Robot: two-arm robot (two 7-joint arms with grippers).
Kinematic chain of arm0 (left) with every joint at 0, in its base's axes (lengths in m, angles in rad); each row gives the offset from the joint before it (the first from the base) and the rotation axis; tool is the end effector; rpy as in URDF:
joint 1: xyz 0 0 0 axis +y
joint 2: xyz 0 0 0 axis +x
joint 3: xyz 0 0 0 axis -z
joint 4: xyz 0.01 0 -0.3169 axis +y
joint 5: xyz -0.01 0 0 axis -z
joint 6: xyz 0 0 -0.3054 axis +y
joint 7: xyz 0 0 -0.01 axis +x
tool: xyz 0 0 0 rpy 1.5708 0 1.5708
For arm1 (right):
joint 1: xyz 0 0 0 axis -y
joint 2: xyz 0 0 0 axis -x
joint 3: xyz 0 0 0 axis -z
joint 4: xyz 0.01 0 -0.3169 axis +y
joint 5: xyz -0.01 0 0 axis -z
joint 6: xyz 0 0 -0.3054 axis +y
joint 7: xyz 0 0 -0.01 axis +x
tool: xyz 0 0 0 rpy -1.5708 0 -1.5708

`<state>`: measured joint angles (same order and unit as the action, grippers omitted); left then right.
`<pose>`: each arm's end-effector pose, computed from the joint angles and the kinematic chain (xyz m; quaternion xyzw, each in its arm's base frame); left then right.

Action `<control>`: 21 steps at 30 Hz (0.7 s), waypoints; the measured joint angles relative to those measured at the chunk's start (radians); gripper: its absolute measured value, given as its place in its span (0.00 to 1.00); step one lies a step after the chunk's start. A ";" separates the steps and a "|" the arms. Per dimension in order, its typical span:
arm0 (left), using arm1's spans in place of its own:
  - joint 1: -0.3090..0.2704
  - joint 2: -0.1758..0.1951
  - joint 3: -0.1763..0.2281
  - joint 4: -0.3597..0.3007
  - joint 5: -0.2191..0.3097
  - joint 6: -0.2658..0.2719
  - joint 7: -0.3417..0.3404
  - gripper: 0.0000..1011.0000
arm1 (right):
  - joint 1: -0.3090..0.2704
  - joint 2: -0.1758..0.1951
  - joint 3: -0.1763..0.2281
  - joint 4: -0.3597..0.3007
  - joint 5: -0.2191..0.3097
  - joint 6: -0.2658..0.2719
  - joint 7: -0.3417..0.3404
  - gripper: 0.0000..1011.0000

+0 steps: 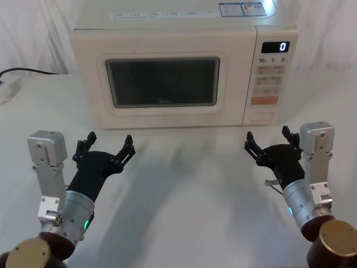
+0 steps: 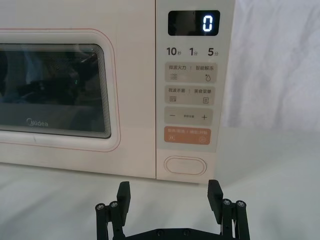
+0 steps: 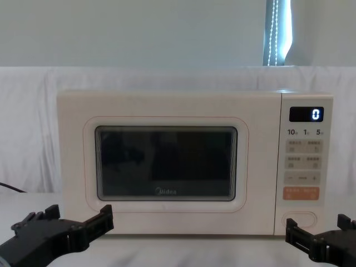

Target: Press the button to open the microwave door with one hand; close the microwave door with the other hand.

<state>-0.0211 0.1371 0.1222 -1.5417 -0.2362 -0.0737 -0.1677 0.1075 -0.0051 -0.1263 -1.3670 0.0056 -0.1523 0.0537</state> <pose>0.3296 0.0068 -0.3307 -0.0522 0.0157 0.6006 0.7977 0.3544 0.0419 -0.3528 0.0194 -0.0201 -0.6407 0.7673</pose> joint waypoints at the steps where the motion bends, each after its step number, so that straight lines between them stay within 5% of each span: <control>1: 0.000 0.000 0.000 0.000 0.000 0.000 0.000 0.99 | 0.000 0.000 0.000 0.000 0.000 0.000 0.000 0.99; 21: 0.000 0.000 0.000 0.000 0.000 0.000 0.000 0.99 | 0.000 0.000 0.000 0.000 0.000 0.000 0.000 0.99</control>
<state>-0.0211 0.1372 0.1222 -1.5417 -0.2362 -0.0737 -0.1677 0.1075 -0.0051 -0.1263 -1.3671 0.0056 -0.1523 0.0537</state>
